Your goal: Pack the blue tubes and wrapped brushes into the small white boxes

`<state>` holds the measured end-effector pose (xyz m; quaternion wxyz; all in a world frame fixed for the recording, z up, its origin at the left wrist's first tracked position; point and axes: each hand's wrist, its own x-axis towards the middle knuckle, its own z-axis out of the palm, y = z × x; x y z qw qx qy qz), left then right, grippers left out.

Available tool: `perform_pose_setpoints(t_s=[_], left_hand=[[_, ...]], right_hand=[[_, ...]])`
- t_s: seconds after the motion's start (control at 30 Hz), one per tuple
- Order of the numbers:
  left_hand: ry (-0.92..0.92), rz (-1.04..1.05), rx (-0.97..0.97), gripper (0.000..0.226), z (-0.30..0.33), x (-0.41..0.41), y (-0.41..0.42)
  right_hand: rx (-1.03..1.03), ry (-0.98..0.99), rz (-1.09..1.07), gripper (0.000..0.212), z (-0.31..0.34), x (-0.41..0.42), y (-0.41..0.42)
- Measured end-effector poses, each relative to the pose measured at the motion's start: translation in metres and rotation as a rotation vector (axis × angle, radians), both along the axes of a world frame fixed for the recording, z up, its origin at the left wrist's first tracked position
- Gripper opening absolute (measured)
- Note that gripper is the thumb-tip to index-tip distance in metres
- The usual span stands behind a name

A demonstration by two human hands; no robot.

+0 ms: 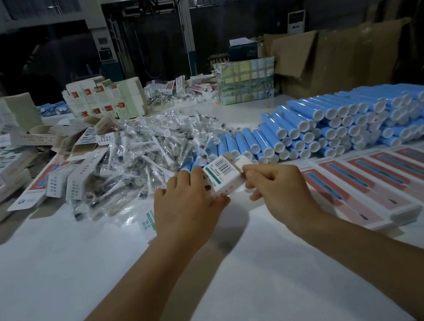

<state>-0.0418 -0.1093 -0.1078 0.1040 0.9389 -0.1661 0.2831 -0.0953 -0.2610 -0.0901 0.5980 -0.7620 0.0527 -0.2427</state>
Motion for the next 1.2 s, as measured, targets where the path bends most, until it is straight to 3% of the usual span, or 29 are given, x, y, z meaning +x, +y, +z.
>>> perform_pose_setpoints(t_s=[0.4,0.5,0.63,0.87,1.03,1.13,1.2], left_hand=[[-0.059,-0.045,0.159,0.080,-0.006,-0.008,-0.005],[-0.065,-0.043,0.201,0.079,-0.007,-0.010,-0.007],[-0.062,-0.034,0.217,0.077,-0.007,-0.013,-0.008],[-0.103,-0.031,0.264,0.071,-0.007,-0.020,-0.011],[-0.061,-0.030,0.178,0.075,-0.003,-0.015,-0.010],[-0.028,-0.037,0.073,0.073,0.000,-0.011,-0.008],[-0.013,-0.042,0.028,0.071,0.001,-0.009,-0.006]], right_hand=[[-0.167,0.127,0.040,0.061,-0.001,0.010,-0.004],[-0.207,0.159,0.030,0.048,-0.002,0.010,-0.006],[-0.170,0.154,0.051,0.007,-0.005,0.009,-0.005],[-0.148,0.170,0.087,0.013,-0.008,0.012,-0.001],[-0.201,0.121,0.026,0.019,-0.002,0.011,-0.004],[-0.004,0.069,-0.202,0.047,0.007,0.014,-0.013],[0.402,0.182,-0.190,0.053,0.010,0.015,-0.014]])
